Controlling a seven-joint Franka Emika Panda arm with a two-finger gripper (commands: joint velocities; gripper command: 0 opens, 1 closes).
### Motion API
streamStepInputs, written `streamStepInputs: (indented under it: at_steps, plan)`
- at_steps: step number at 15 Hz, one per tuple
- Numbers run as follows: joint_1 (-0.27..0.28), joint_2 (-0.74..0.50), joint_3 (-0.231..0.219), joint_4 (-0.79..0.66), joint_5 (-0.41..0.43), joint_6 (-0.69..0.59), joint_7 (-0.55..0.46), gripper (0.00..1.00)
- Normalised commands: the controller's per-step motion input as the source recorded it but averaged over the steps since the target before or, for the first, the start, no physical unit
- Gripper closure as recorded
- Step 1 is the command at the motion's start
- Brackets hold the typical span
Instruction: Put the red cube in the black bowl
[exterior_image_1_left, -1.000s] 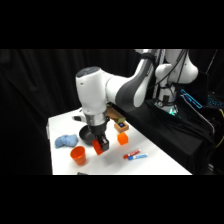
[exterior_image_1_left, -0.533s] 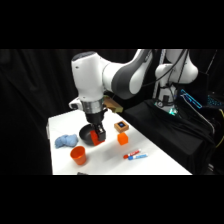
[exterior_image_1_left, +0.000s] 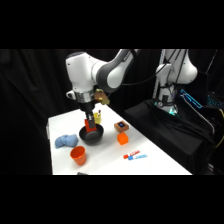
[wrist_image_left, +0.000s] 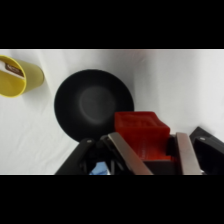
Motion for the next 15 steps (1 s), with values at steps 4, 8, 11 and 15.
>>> streamStepInputs:
  at_steps: [4, 8, 11, 15]
  plan:
    - [-0.117, 0.09, -0.050, 0.10, 0.142, 0.08, 0.00, 0.75]
    - [-0.047, 0.18, -0.021, 0.14, 0.148, 0.12, 0.02, 0.75]
    - [-0.026, 0.22, 0.004, 0.14, 0.165, 0.24, 0.00, 0.75]
    - [-0.008, 0.20, 0.000, 0.12, 0.133, 0.21, 0.02, 0.75]
